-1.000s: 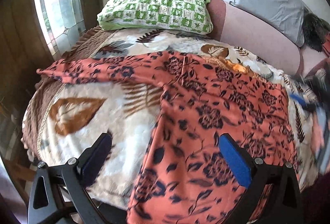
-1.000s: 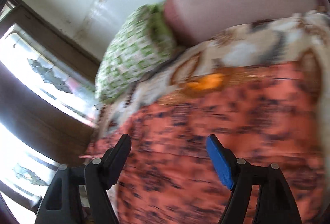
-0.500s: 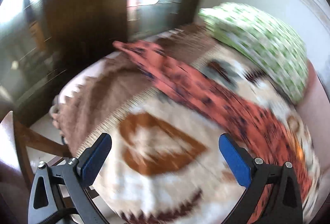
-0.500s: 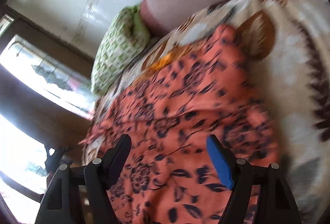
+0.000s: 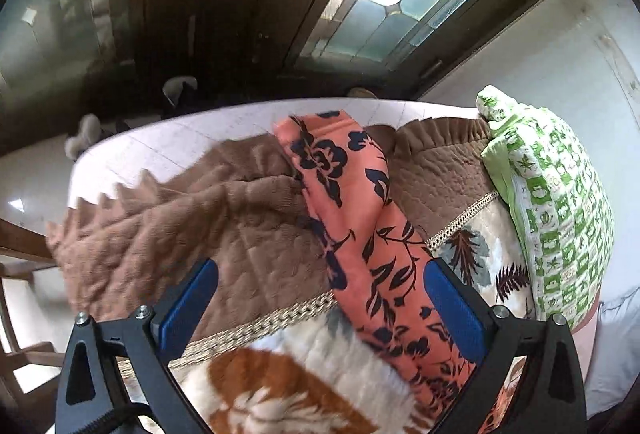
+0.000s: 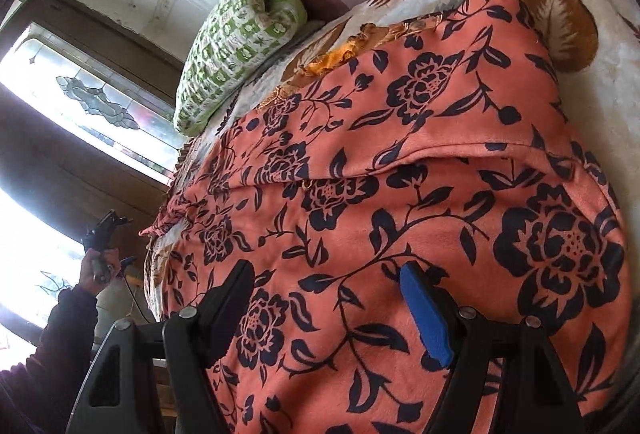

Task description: Fold small clothes

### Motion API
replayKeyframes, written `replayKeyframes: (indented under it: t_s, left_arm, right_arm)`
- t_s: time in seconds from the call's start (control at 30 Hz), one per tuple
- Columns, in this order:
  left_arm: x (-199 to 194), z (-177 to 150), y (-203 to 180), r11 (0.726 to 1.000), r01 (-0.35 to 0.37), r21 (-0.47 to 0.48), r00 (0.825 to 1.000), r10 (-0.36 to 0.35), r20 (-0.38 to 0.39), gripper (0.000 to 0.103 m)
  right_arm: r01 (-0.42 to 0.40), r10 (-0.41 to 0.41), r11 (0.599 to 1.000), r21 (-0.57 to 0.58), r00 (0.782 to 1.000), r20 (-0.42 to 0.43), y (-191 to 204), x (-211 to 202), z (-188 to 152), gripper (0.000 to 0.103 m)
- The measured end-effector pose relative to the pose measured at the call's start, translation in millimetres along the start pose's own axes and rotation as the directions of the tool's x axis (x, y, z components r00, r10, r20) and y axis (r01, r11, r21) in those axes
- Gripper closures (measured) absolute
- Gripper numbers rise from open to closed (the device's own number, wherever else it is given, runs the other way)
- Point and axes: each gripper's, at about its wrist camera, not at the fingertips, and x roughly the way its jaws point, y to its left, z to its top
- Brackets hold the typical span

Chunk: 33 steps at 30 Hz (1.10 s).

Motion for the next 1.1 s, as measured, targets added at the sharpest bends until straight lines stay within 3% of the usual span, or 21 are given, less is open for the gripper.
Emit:
replayKeyframes:
  t_s: [0.1, 0.23, 0.33, 0.4, 0.47, 0.6, 0.73, 0.83, 0.93, 1.03, 1.1]
  left_arm:
    - [19.3, 6.7, -3.1, 1.000, -0.011, -0.022, 1.000, 0.010, -0.021, 0.011]
    - [42.4, 16.1, -1.6, 0.997, -0.006, -0.073, 0.999, 0.003, -0.048, 0.035]
    - [53.0, 18.7, -3.7, 0.998, -0.030, -0.062, 0.998, 0.027, -0.052, 0.044]
    - [53.6, 18.5, -7.2, 0.998, -0.050, -0.049, 0.999, 0.049, -0.022, 0.058]
    - [54.9, 19.8, -8.9, 0.998, -0.045, -0.041, 0.999, 0.044, -0.028, 0.091]
    - [33.2, 16.8, -30.4, 0.999, 0.002, 0.053, 0.999, -0.003, 0.033, 0.096]
    - [-1.3, -0.1, -77.1, 0.973, 0.077, 0.218, 0.994, -0.091, 0.057, 0.096]
    - [-28.3, -25.5, -118.1, 0.933, 0.135, 0.334, 0.987, -0.158, 0.042, 0.096]
    - [-55.4, -64.6, -164.9, 0.870, 0.200, 0.450, 0.975, -0.223, -0.002, 0.096]
    - [-78.9, -118.1, -211.4, 0.777, 0.258, 0.574, 0.960, -0.274, -0.061, 0.096]
    - [-92.1, -161.4, -242.6, 0.701, 0.303, 0.645, 0.946, -0.303, -0.115, 0.096]
  right_arm:
    - [0.003, -0.003, 1.000, -0.009, 1.000, -0.007, -0.3, 2.7, 1.6, 0.024]
    - [0.002, -0.002, 1.000, -0.016, 1.000, -0.013, 0.2, 7.1, 3.6, 0.025]
    - [0.000, 0.000, 1.000, -0.014, 1.000, -0.011, -1.1, 9.0, 5.1, 0.025]
    - [-0.001, 0.001, 1.000, -0.015, 1.000, -0.011, -1.3, 9.5, 5.9, 0.025]
    - [-0.003, 0.002, 1.000, -0.013, 1.000, -0.008, -1.6, 9.2, 6.2, 0.025]
    - [-0.003, 0.004, 1.000, -0.004, 1.000, 0.007, -2.9, 5.6, 7.8, 0.024]
    - [-0.019, 0.018, 1.000, 0.016, 0.999, 0.046, -3.9, -4.9, 11.1, 0.024]
    - [-0.029, 0.027, 0.999, 0.020, 0.996, 0.080, -2.7, -15.7, 13.3, 0.024]
    - [-0.038, 0.034, 0.999, 0.034, 0.991, 0.127, -3.1, -30.0, 15.7, 0.024]
    - [-0.036, 0.027, 0.998, 0.053, 0.985, 0.168, -6.0, -44.8, 17.8, 0.024]
    - [-0.040, 0.025, 0.997, 0.073, 0.981, 0.195, -9.6, -55.0, 18.0, 0.024]
